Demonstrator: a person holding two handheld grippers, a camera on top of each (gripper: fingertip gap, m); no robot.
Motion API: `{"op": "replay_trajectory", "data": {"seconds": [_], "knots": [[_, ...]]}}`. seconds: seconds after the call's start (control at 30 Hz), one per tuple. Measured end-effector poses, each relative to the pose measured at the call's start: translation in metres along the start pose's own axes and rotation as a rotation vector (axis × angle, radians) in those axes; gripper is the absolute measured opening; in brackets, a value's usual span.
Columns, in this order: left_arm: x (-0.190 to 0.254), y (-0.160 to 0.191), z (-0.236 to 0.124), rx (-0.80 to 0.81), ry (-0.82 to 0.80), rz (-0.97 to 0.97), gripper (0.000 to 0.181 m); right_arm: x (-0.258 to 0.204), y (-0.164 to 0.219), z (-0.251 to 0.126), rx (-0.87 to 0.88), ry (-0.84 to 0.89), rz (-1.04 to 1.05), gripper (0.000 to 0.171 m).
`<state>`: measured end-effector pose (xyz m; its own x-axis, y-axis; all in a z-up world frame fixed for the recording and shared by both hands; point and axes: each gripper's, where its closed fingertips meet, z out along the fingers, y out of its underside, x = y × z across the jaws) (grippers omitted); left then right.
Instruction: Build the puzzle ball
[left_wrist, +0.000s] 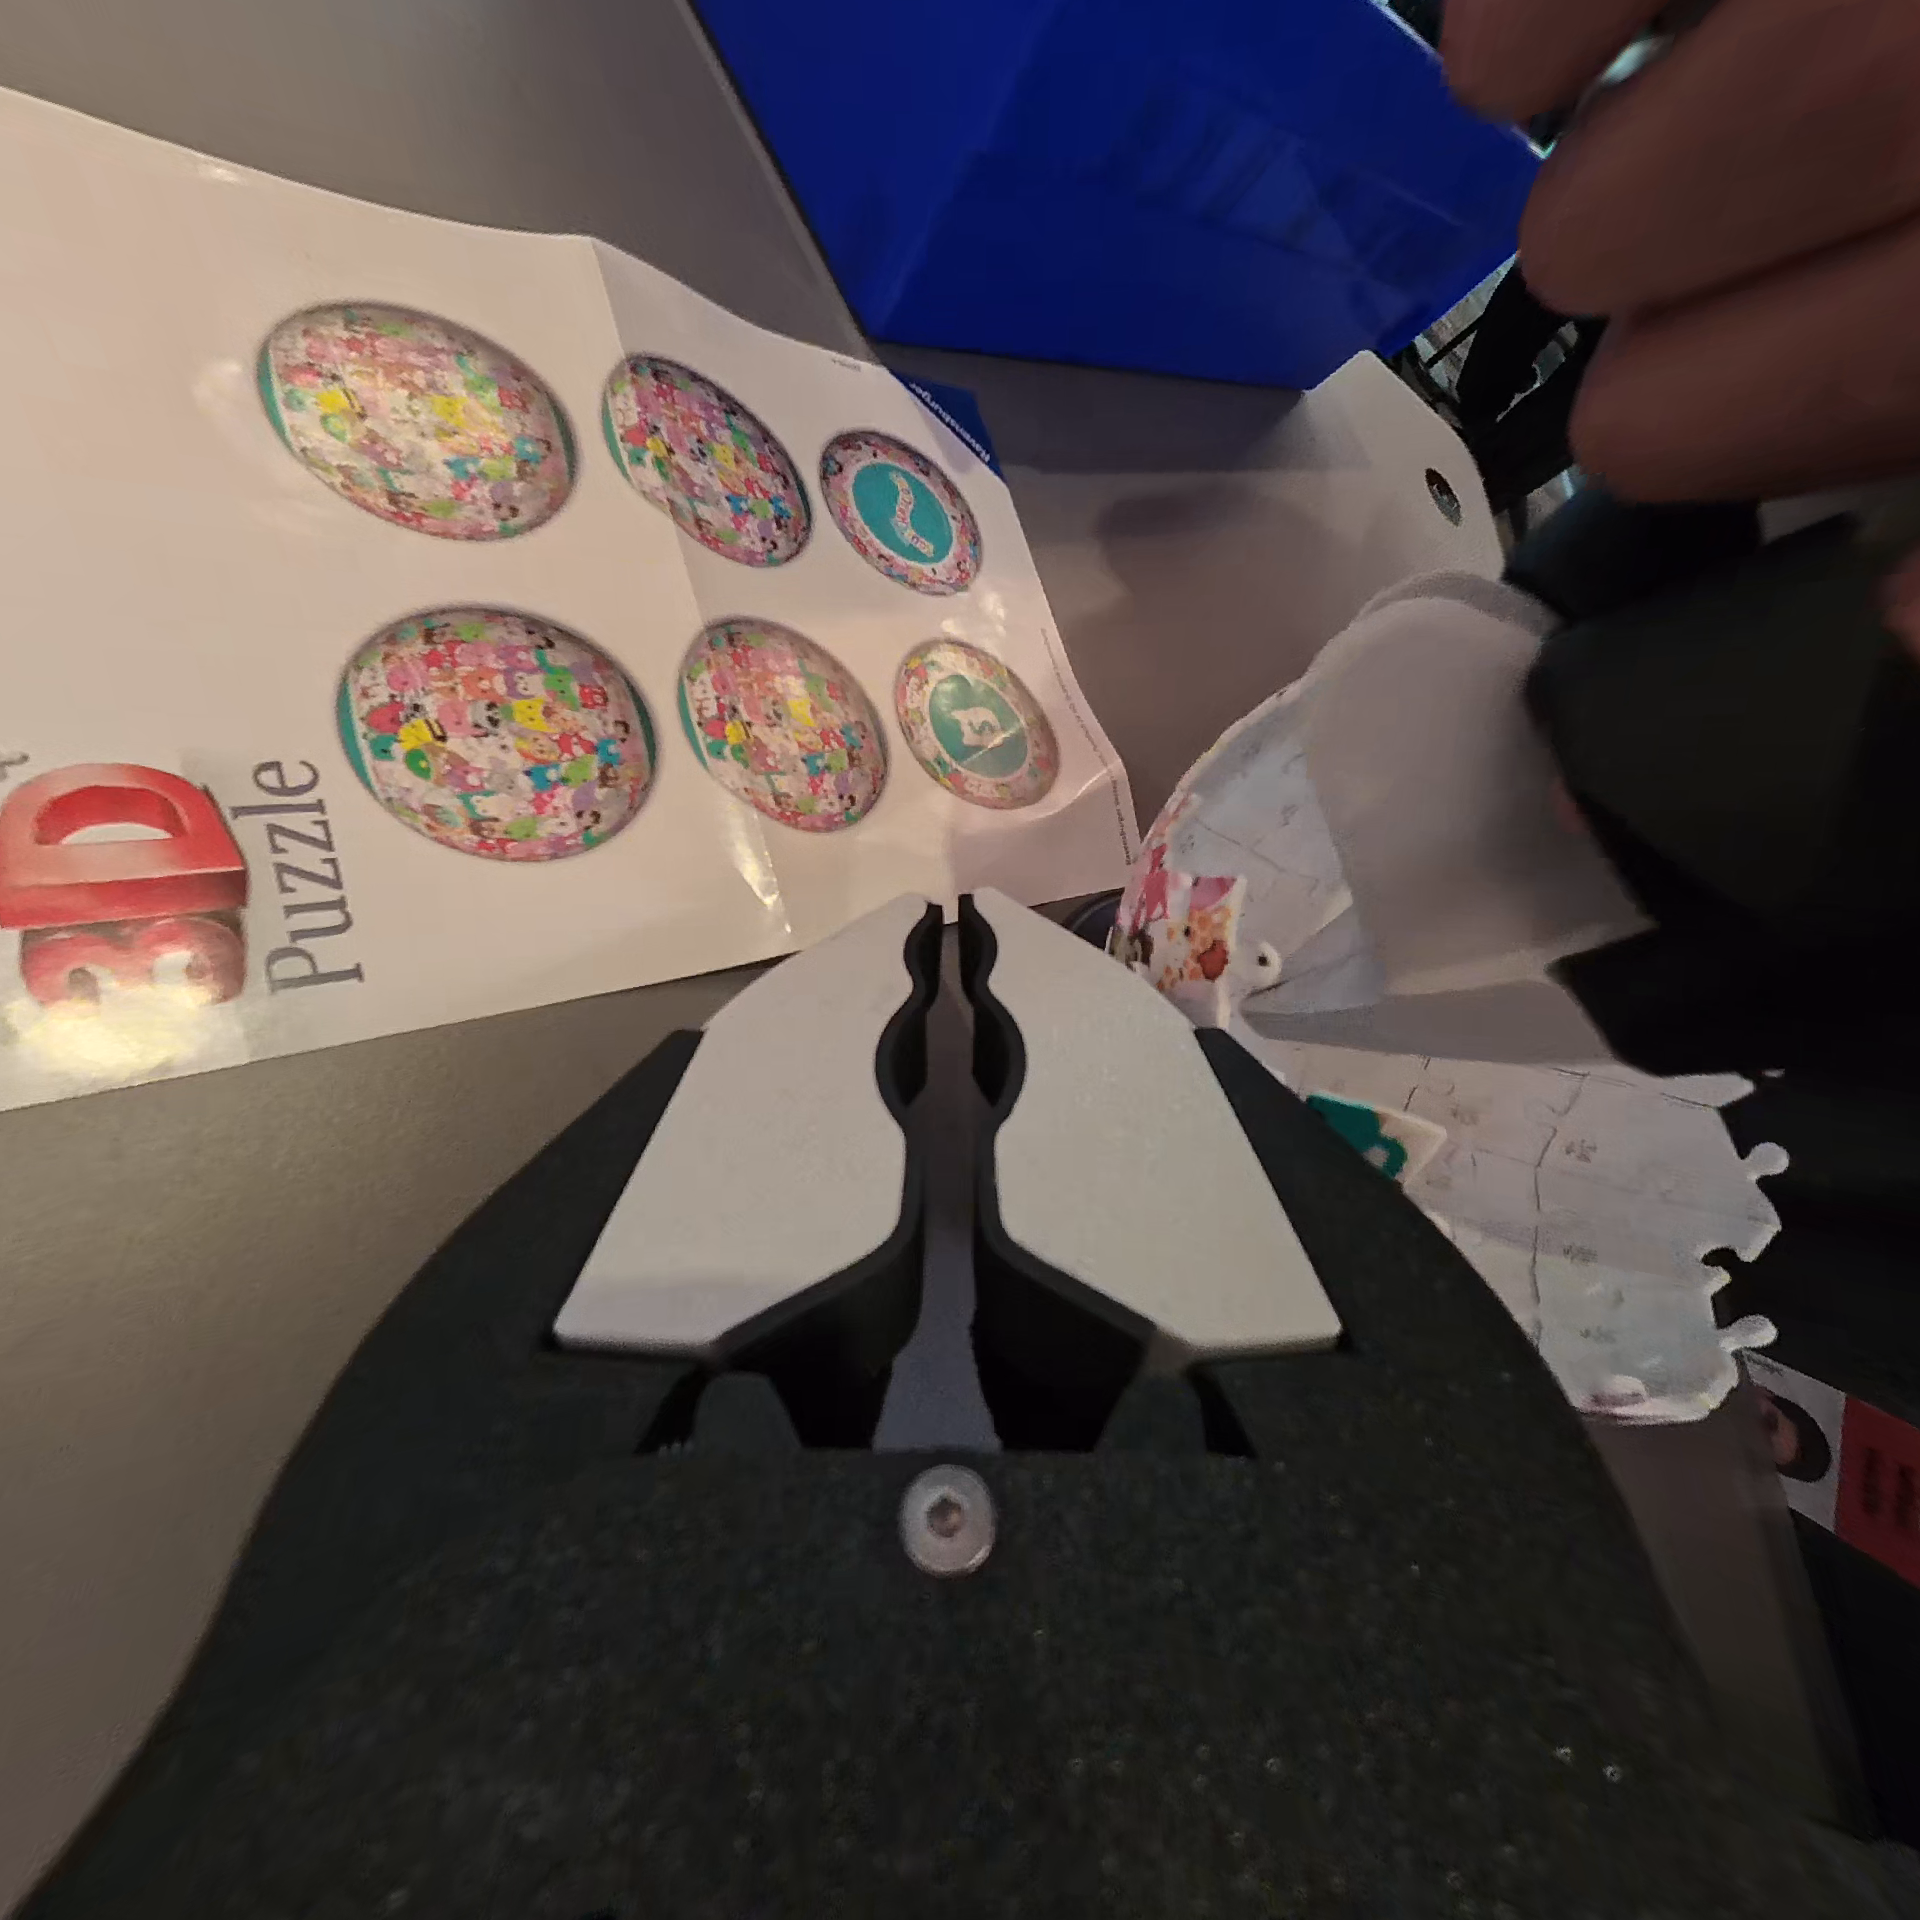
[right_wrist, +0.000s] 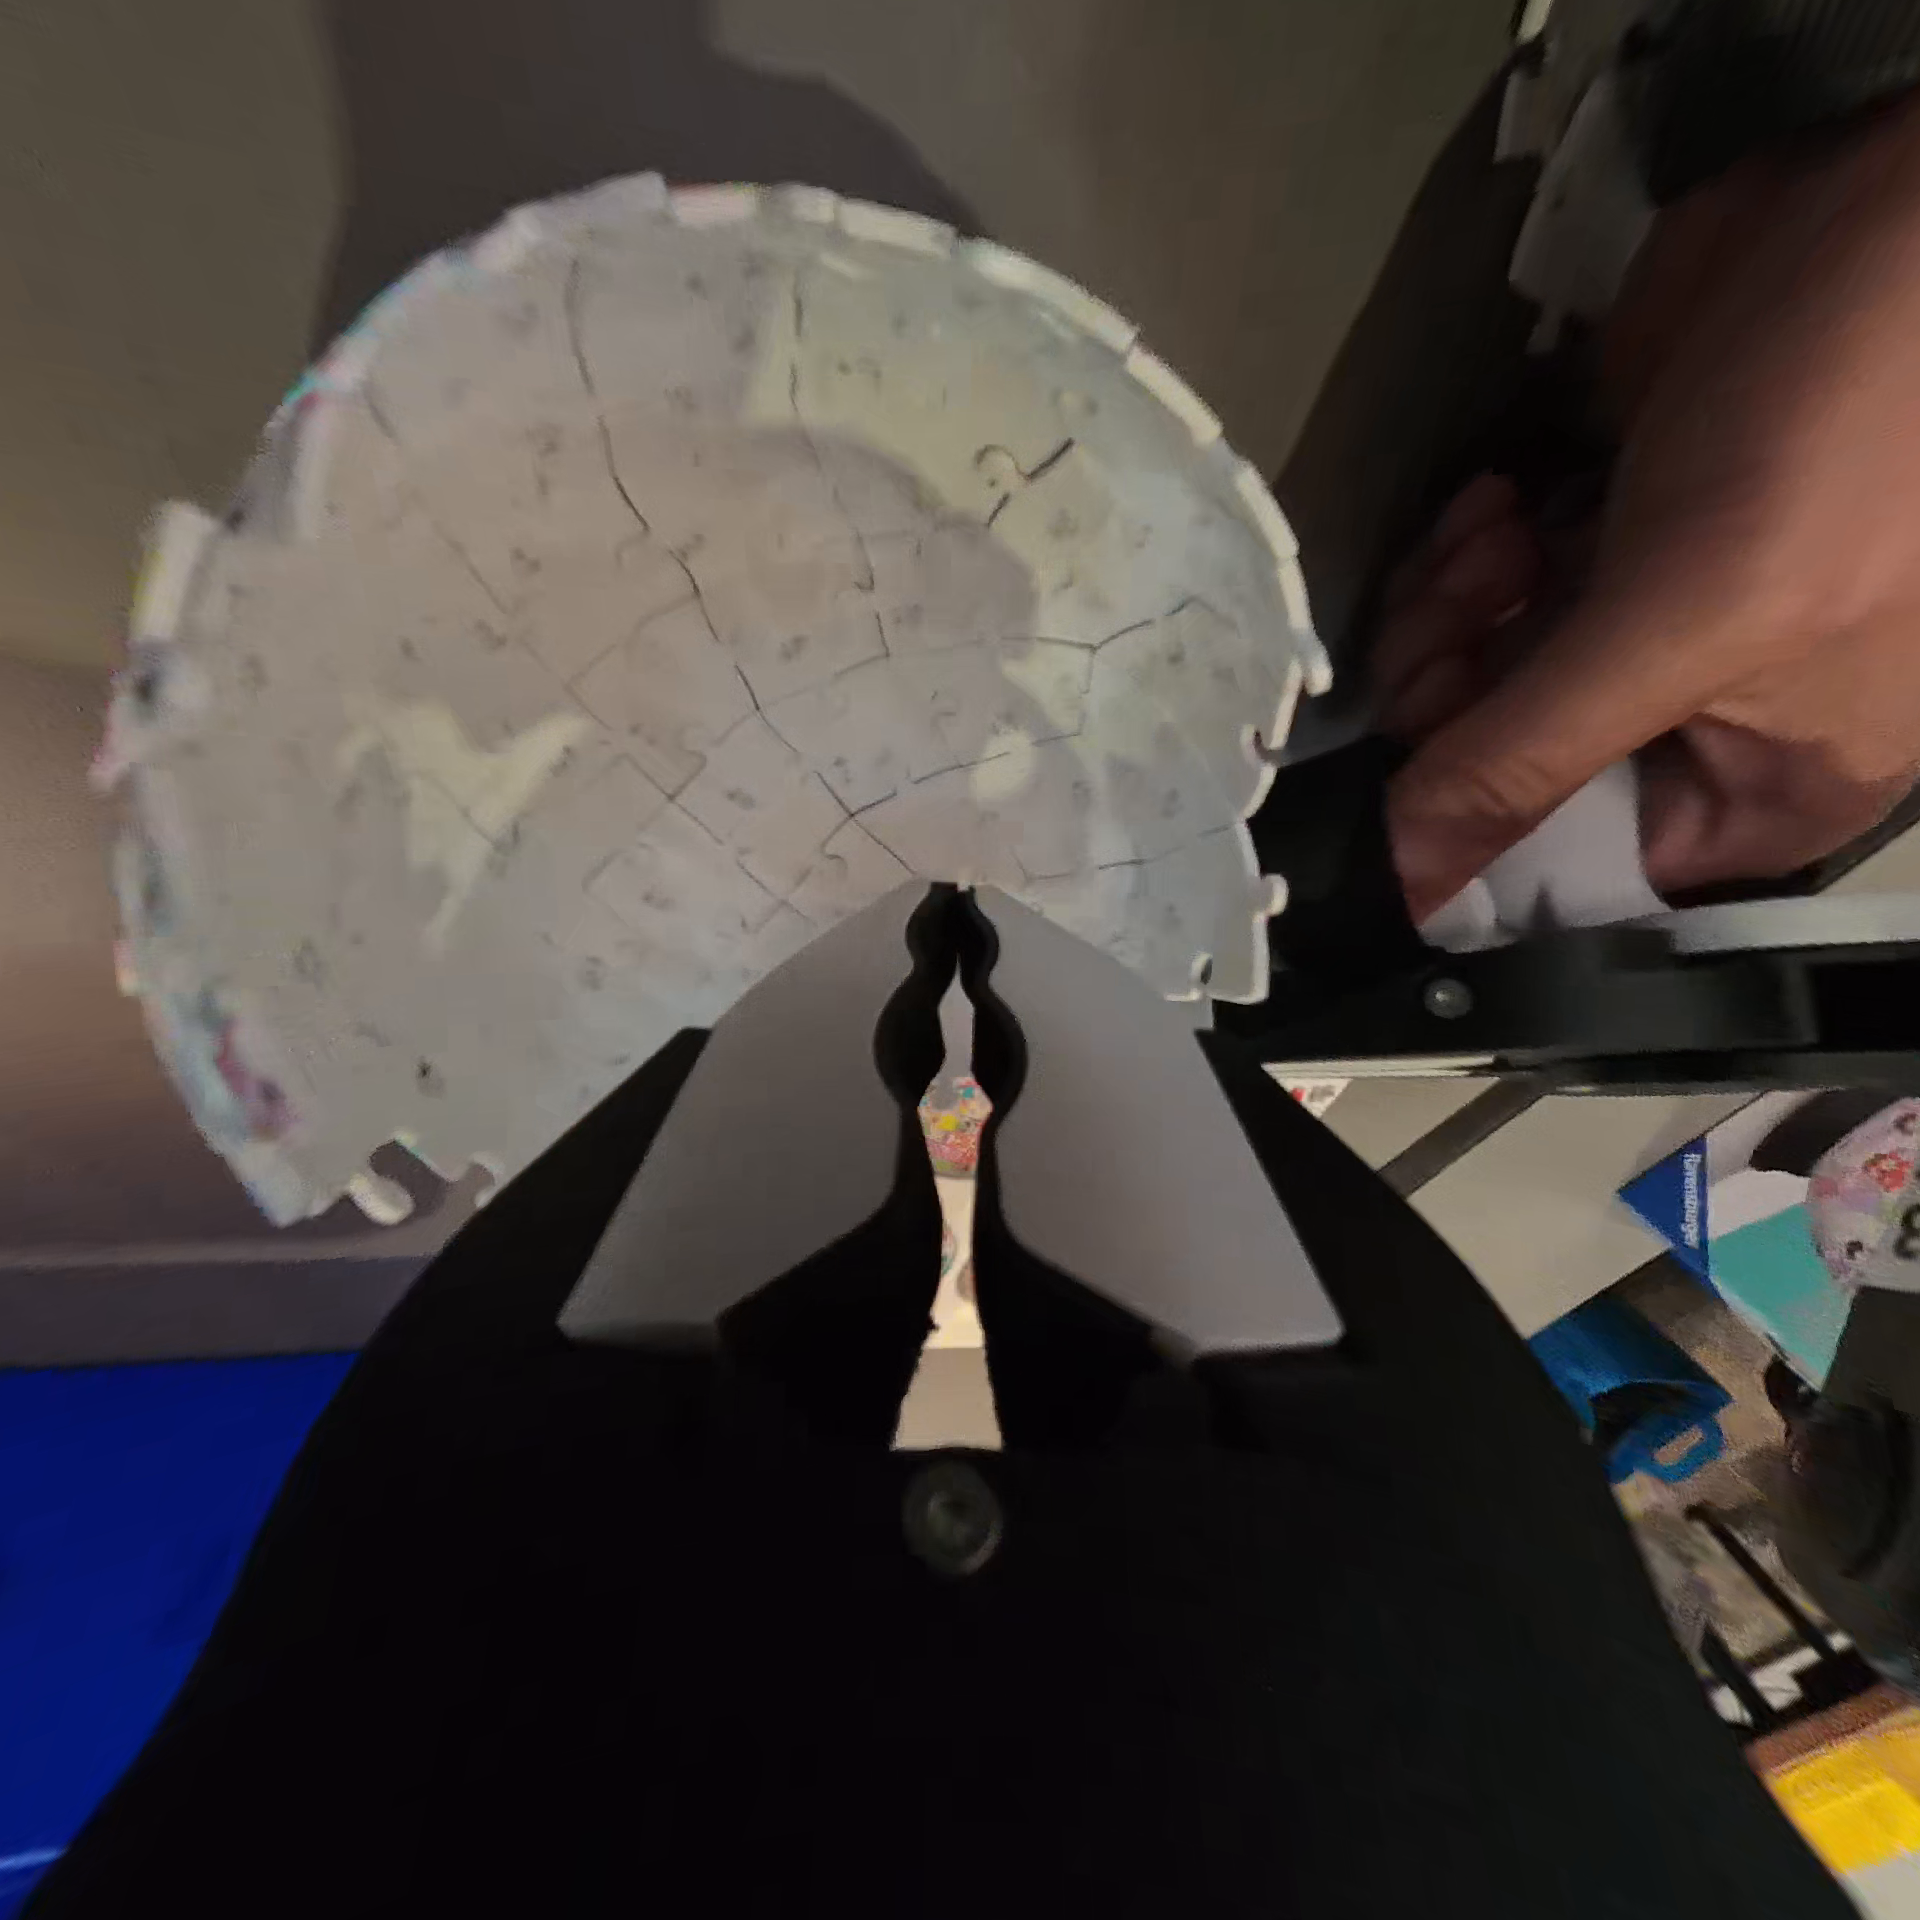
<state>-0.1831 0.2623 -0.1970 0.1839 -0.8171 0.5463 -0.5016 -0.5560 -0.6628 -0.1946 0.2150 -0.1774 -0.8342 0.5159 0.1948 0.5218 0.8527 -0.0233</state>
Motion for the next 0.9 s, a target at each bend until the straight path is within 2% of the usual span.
{"op": "replay_trajectory", "data": {"seconds": [0.53,0.9], "knots": [[0.001,-0.001,0.004,-0.010,0.006,0.004,0.002,0.003,0.012,0.003,-0.135,-0.029,0.220,0.000],[0.003,-0.001,0.005,-0.016,0.011,0.022,0.002,0.005,0.015,0.013,-0.169,-0.013,0.253,0.000]]}}
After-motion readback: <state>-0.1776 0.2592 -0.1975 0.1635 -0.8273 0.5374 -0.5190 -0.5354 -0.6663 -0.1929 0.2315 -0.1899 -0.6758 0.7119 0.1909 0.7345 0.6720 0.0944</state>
